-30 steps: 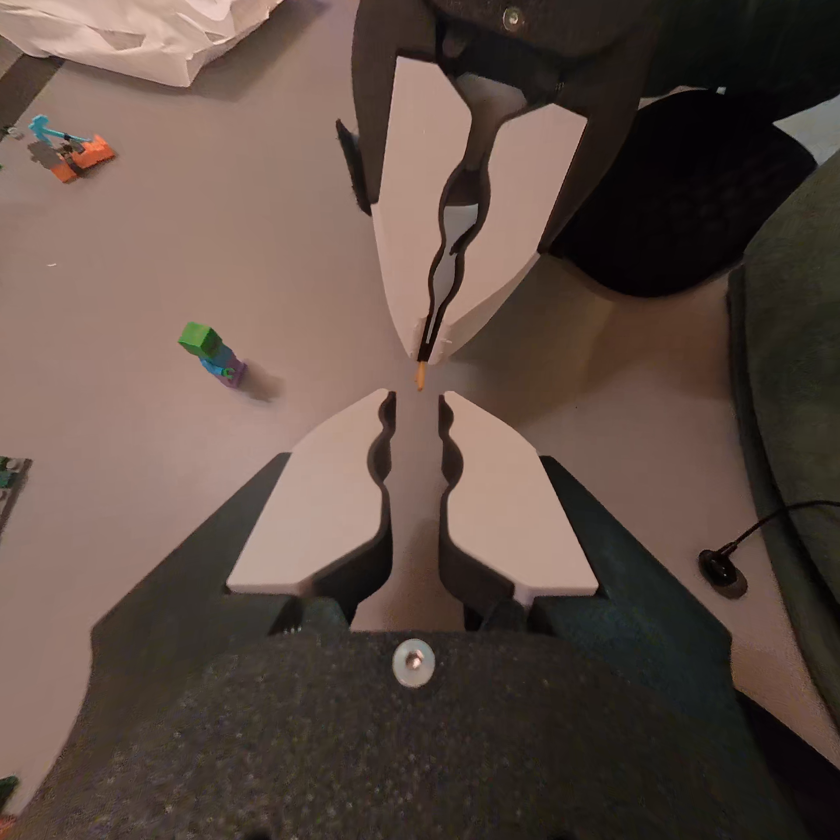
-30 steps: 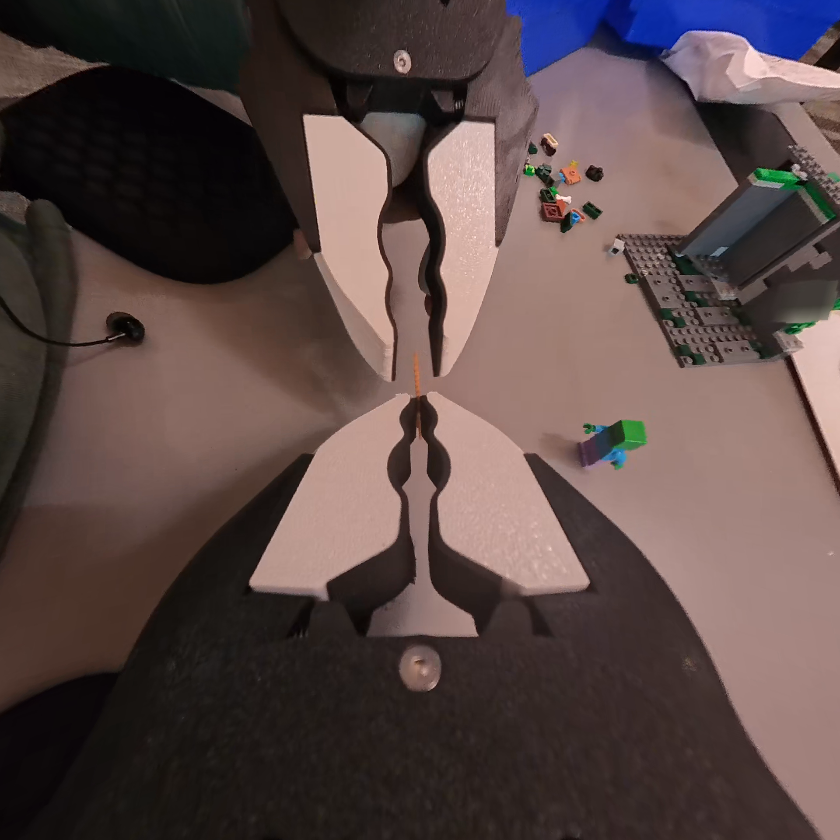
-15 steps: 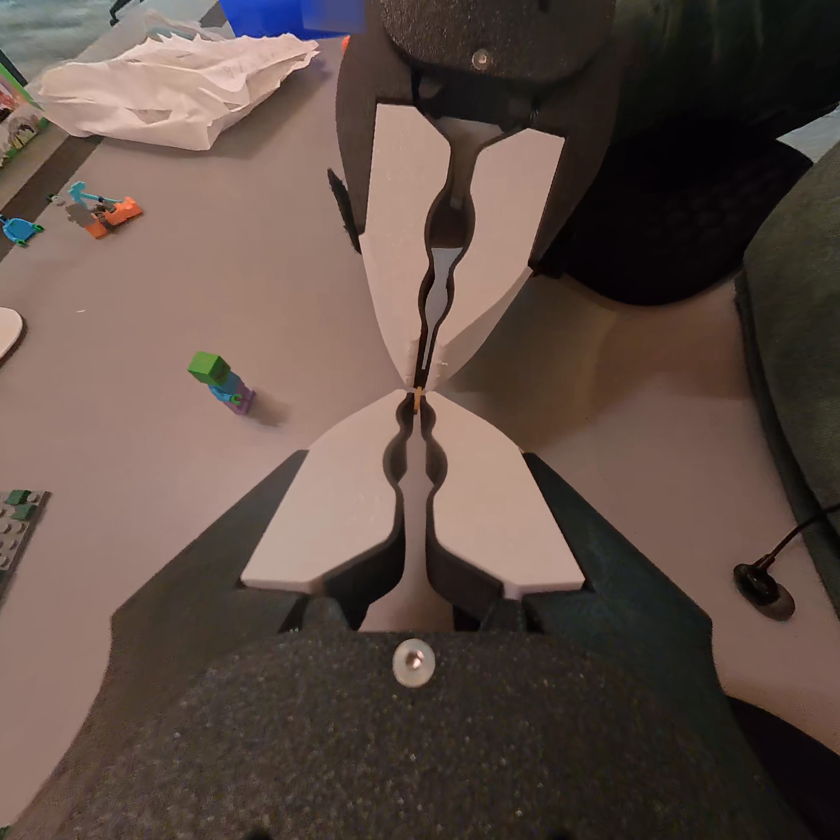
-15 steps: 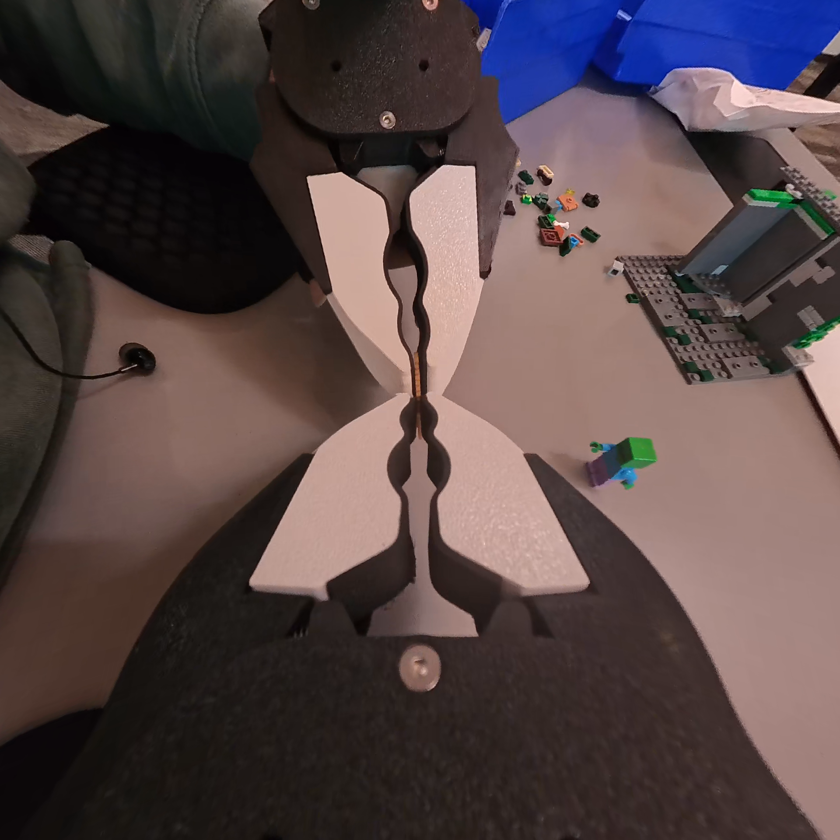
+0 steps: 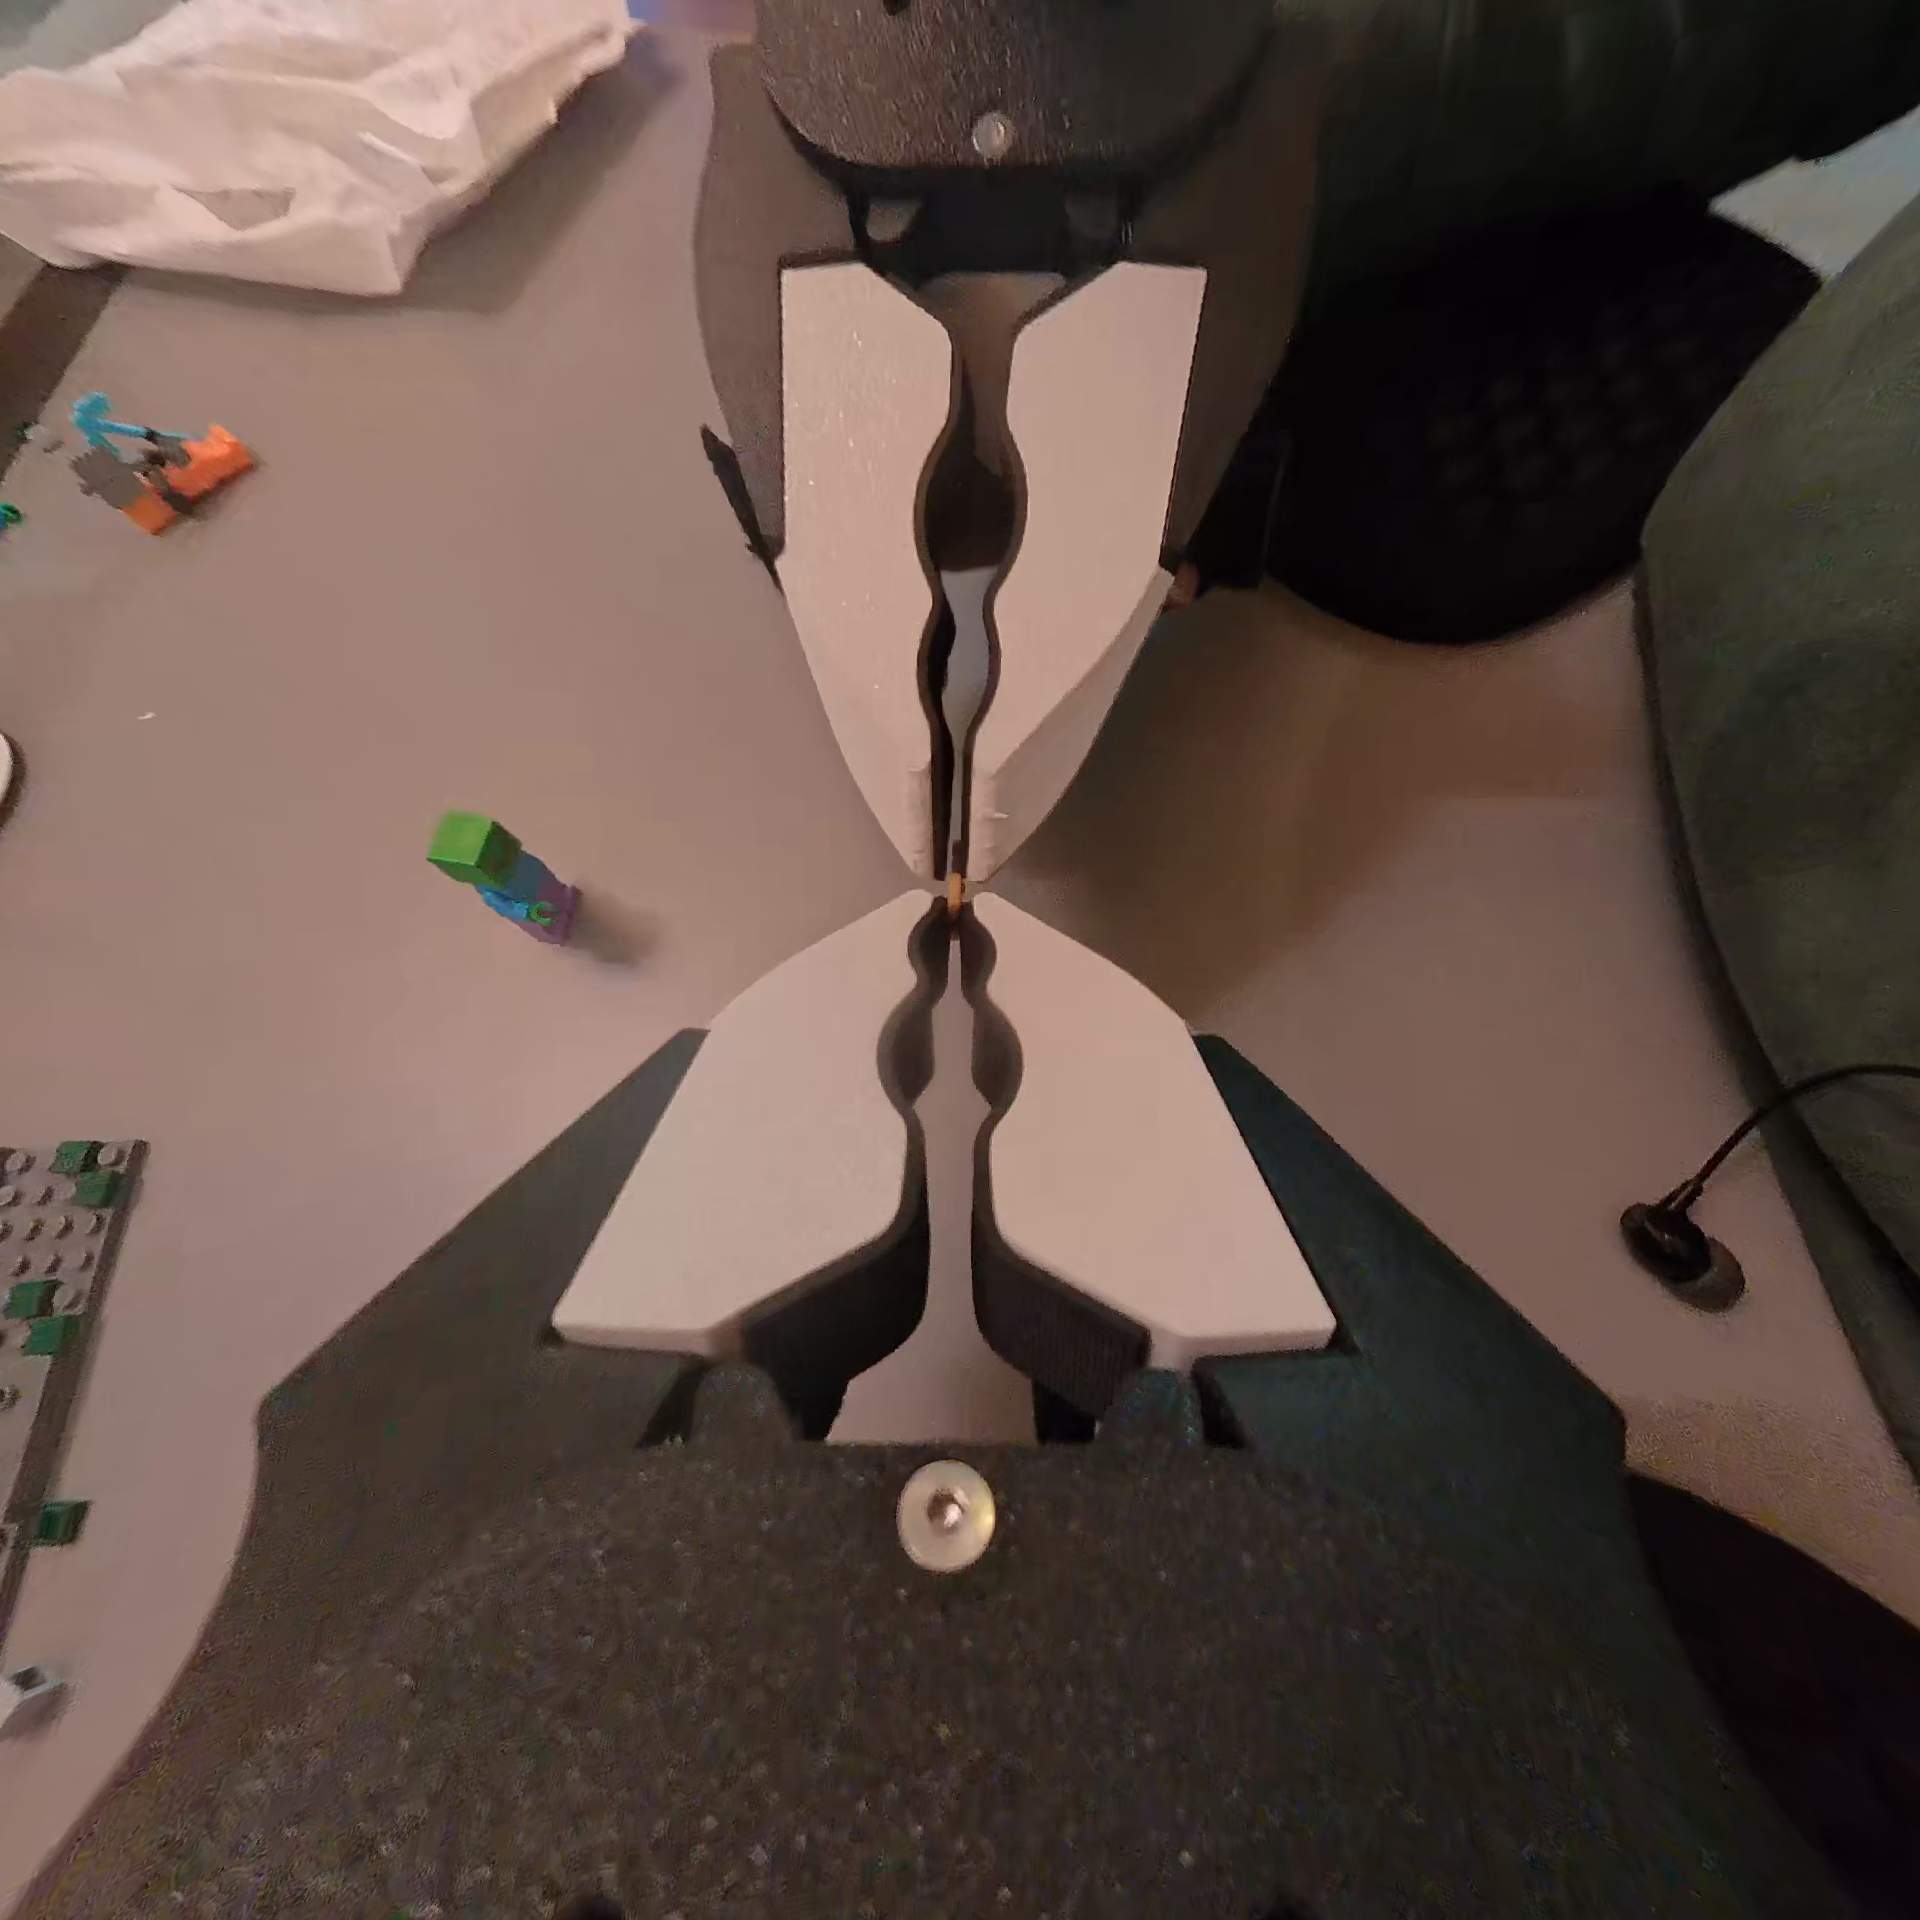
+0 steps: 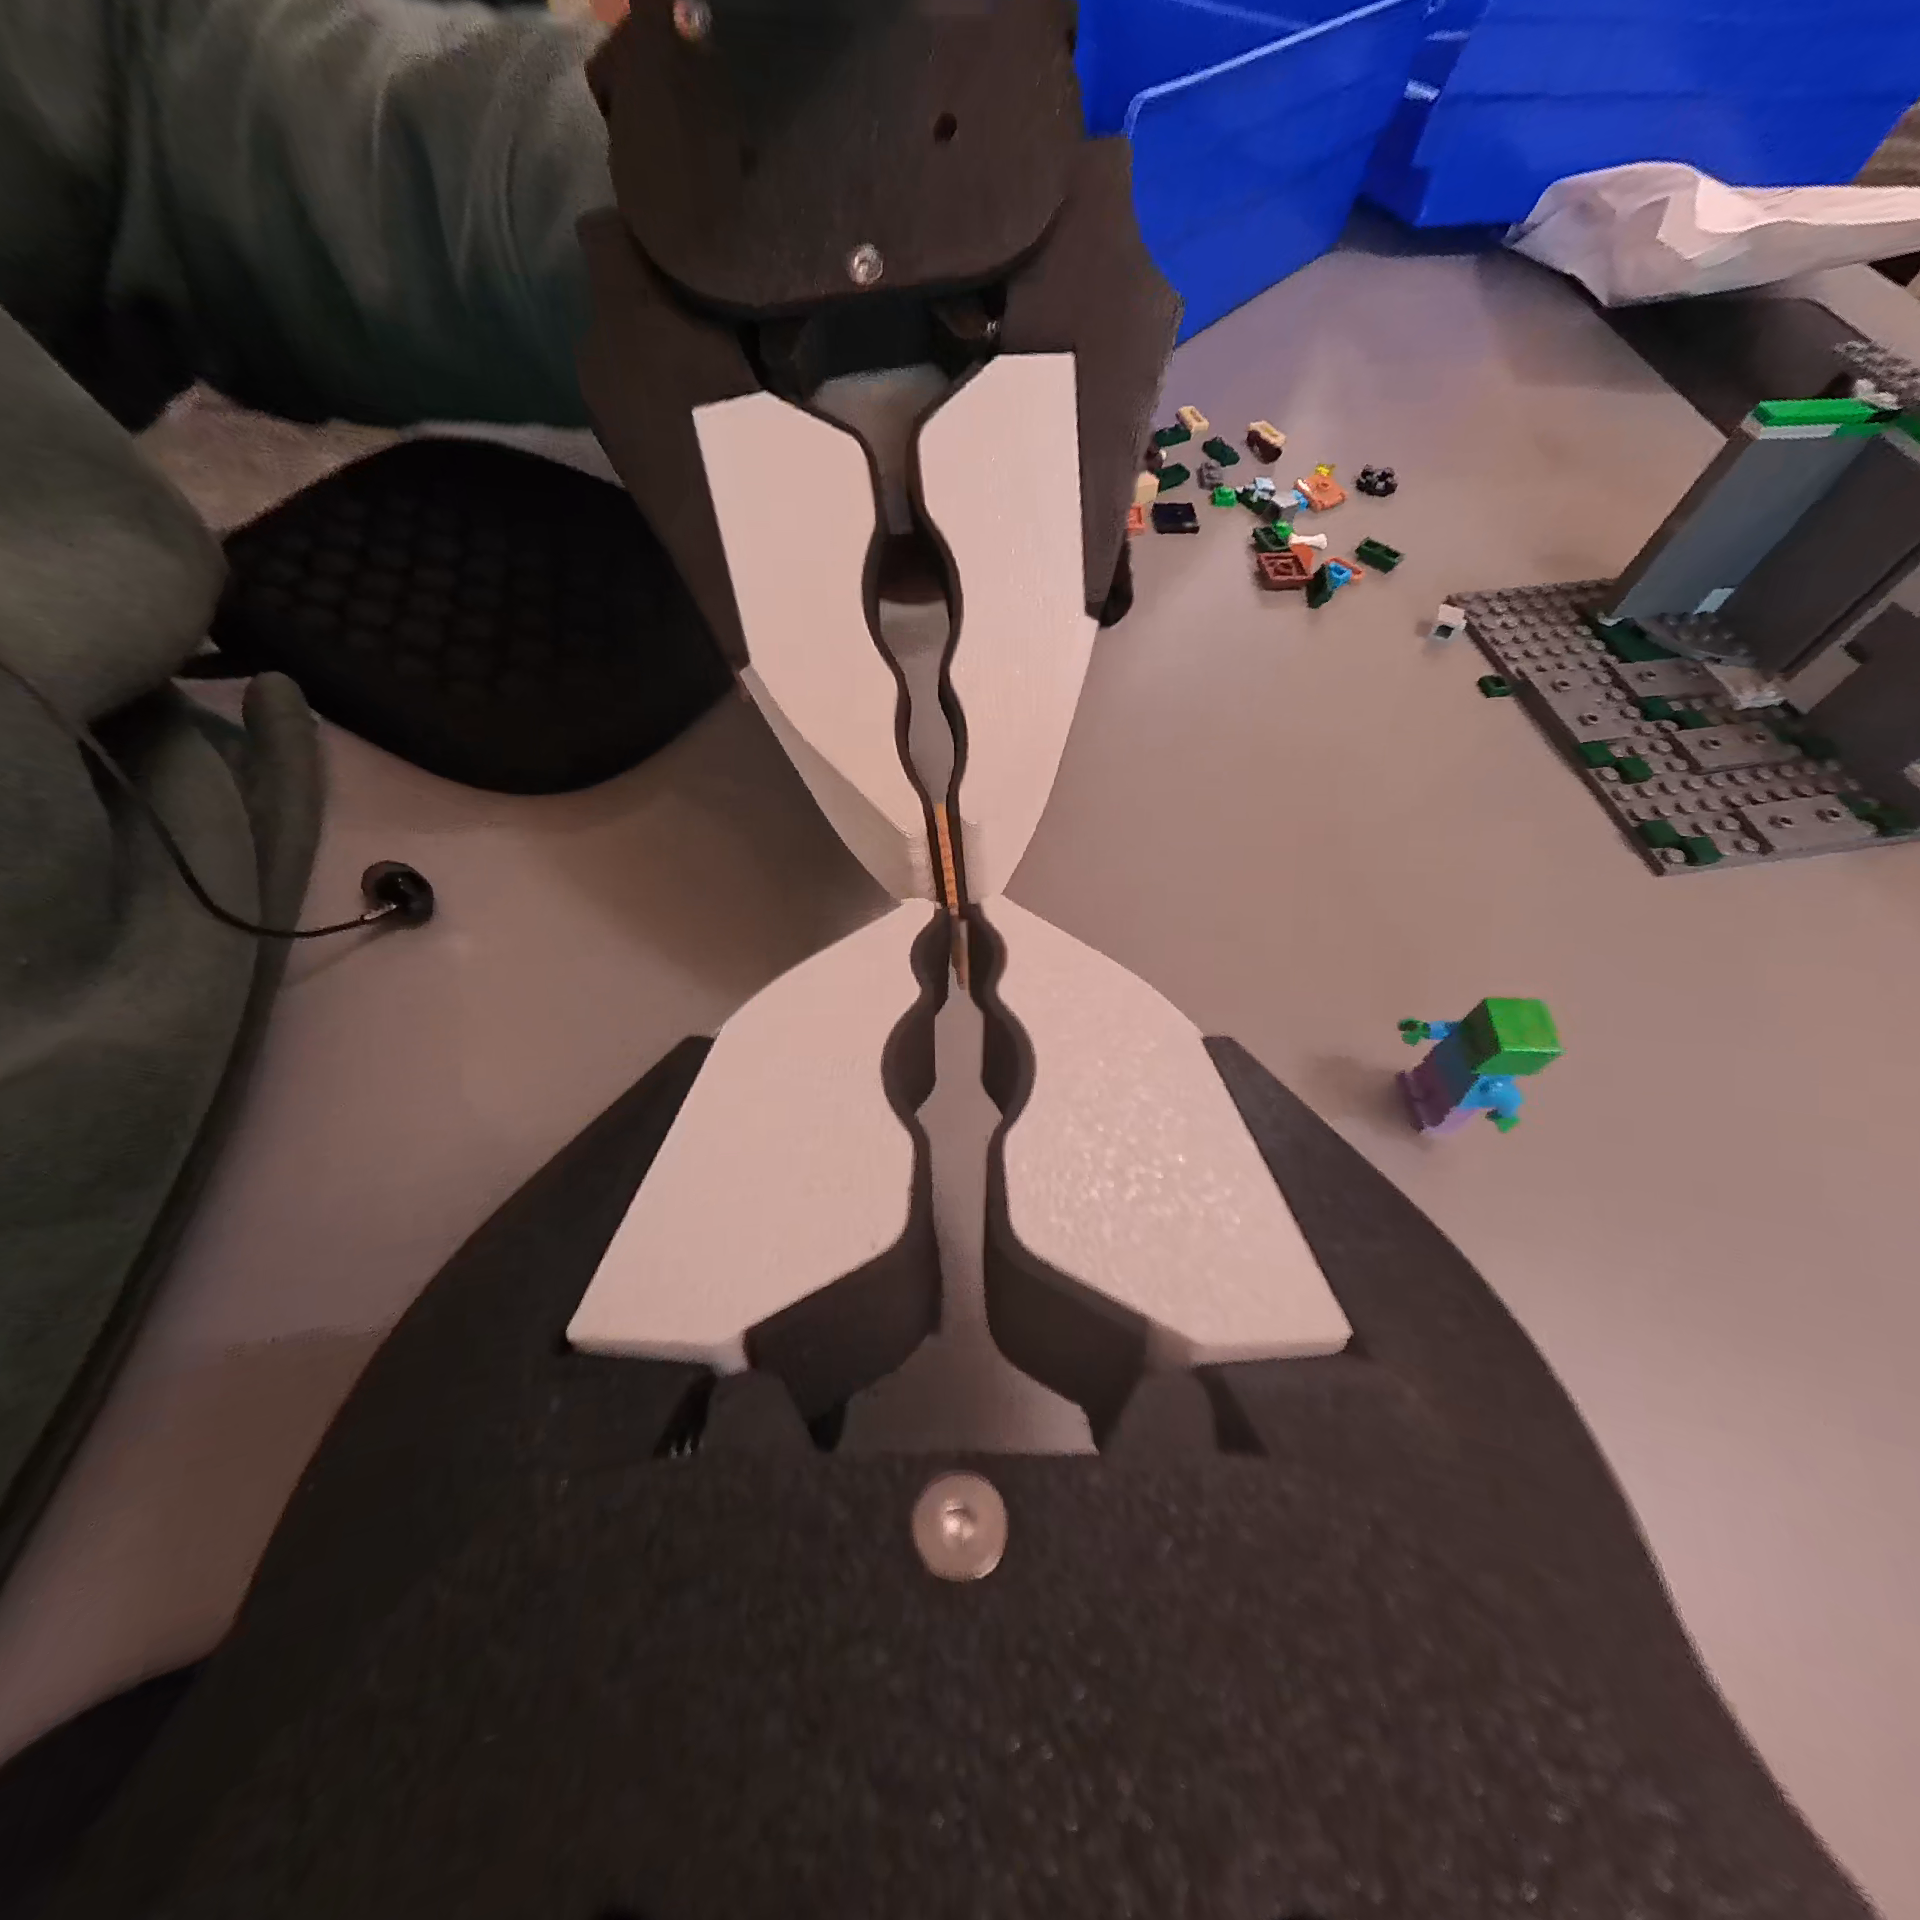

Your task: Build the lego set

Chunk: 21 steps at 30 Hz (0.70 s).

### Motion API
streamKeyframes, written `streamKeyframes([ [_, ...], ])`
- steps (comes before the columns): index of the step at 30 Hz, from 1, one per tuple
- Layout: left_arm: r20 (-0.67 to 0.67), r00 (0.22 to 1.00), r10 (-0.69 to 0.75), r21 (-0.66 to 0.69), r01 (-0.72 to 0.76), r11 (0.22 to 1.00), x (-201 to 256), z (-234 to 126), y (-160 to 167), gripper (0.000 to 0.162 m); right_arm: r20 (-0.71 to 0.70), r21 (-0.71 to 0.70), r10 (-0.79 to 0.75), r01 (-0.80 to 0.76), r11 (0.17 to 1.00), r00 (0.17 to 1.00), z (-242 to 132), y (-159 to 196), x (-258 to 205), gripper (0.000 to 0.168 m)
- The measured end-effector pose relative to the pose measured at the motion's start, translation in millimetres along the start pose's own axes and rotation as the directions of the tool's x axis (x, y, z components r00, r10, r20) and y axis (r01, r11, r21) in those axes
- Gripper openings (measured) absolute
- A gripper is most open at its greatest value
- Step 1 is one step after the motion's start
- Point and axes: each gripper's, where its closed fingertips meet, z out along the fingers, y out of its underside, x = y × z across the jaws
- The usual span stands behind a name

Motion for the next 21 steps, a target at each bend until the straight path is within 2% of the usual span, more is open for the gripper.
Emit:
streamKeyframes([
  [4, -0.029, 0.999, 0.013, -0.059, -0.015, 0.998, 1.0, -1.1, 1.0, 0.001, -0.014, -0.039, -0.031, 0.031, 0.999, 0.999, 2.2, 3.6, -0.7, 0.002],
  [8, -0.035, 0.999, 0.012, -0.049, -0.014, 0.999, 0.1, -3.8, -2.6, 0.002, -0.022, -0.009, -0.027, 0.027, 1.000, 0.999, 0.3, -0.7, -0.7, 0.001],
  [14, -0.025, 0.998, -0.066, 0.060, 0.067, 0.996, -4.9, -10.2, -9.2, 0.009, 0.037, 0.131, 0.105, -0.109, 0.985, 0.994, -11.2, -17.4, 3.7, 0.001],
  [21, -0.049, 0.986, -0.157, 0.223, 0.164, 0.961, -5.0, -17.0, -27.3, 0.003, 0.094, 0.209, 0.163, -0.180, 0.961, 0.982, -14.6, -26.7, 3.7, 0.001],
])
